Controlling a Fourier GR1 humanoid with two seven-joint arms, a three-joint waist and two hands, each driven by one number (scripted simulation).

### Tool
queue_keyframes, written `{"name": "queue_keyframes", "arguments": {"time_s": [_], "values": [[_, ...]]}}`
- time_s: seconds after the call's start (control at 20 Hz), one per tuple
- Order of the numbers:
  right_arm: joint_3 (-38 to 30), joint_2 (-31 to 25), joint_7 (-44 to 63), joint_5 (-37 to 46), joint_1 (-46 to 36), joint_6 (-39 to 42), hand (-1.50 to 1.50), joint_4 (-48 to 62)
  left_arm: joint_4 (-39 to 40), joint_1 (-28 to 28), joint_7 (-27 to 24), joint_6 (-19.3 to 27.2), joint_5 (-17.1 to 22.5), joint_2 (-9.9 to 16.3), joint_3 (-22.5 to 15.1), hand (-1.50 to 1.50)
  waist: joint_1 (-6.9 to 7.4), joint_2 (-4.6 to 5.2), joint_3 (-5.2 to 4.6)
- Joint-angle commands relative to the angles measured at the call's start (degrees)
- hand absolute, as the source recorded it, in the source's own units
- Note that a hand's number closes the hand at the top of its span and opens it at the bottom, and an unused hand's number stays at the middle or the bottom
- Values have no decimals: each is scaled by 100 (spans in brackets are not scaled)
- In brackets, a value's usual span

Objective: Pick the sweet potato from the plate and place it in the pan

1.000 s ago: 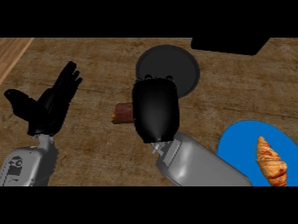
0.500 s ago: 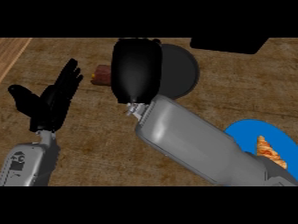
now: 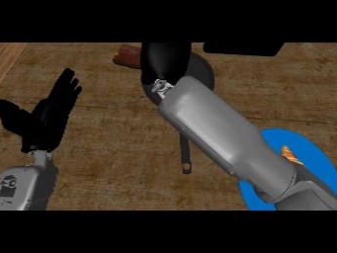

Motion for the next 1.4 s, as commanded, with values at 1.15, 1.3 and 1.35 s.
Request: {"name": "queue_keyframes", "arguments": {"time_s": [1.15,1.3,1.35], "values": [[-2024,-1,-3237,-1802,280,-2461,-150,3981,-181,-40,22,-76,28,0,41,0,31,100,17],[-2097,28,-3724,-1970,469,-2584,-150,3984,-432,280,95,-36,-35,-75,-82,0,40,57,17],[-2110,28,-3933,-2072,599,-2767,-150,3886,-86,24,-33,54,-95,-142,-41,0,11,75,17]]}}
